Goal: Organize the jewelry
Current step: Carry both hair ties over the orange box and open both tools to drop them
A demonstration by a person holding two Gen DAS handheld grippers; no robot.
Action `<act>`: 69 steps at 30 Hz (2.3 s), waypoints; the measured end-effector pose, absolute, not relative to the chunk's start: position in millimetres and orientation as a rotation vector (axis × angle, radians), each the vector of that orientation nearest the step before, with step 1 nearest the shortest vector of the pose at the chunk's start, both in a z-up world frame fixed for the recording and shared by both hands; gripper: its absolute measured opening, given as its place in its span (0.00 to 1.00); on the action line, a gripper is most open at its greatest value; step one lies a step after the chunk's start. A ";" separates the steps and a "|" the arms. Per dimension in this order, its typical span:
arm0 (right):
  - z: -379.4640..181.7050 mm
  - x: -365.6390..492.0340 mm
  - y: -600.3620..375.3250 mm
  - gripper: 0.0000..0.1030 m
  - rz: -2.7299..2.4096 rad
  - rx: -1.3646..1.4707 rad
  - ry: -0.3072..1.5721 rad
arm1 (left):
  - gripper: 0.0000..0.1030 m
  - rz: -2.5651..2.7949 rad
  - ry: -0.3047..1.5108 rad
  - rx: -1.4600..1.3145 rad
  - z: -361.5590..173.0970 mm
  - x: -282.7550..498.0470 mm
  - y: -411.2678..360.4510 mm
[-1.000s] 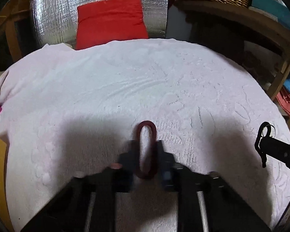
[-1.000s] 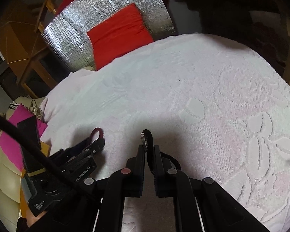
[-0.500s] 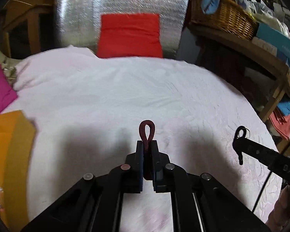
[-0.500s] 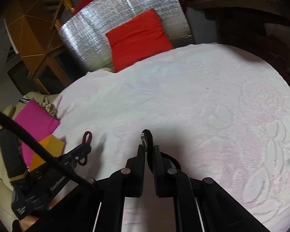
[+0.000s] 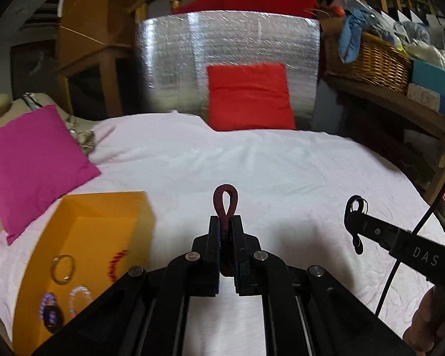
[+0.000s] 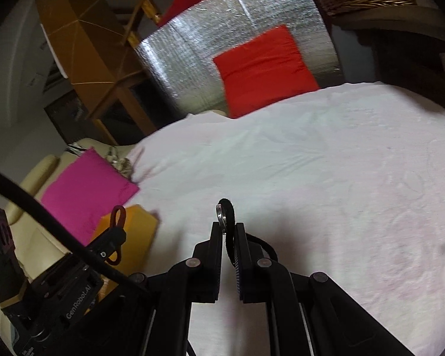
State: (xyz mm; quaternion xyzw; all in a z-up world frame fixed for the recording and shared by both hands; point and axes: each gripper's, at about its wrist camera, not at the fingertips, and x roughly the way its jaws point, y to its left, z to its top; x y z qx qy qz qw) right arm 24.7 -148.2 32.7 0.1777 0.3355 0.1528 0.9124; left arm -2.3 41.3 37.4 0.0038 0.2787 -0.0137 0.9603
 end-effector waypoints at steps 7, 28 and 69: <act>31.3 23.8 -100.6 0.08 0.381 0.346 0.692 | 0.07 0.032 0.532 0.002 42.1 -13.4 76.7; 15.6 29.0 -26.2 0.08 0.478 0.281 0.712 | 0.07 0.214 0.541 -0.034 32.5 -13.3 159.4; 17.4 70.9 52.1 0.08 0.631 0.267 0.683 | 0.07 0.353 0.550 -0.052 22.5 2.7 215.6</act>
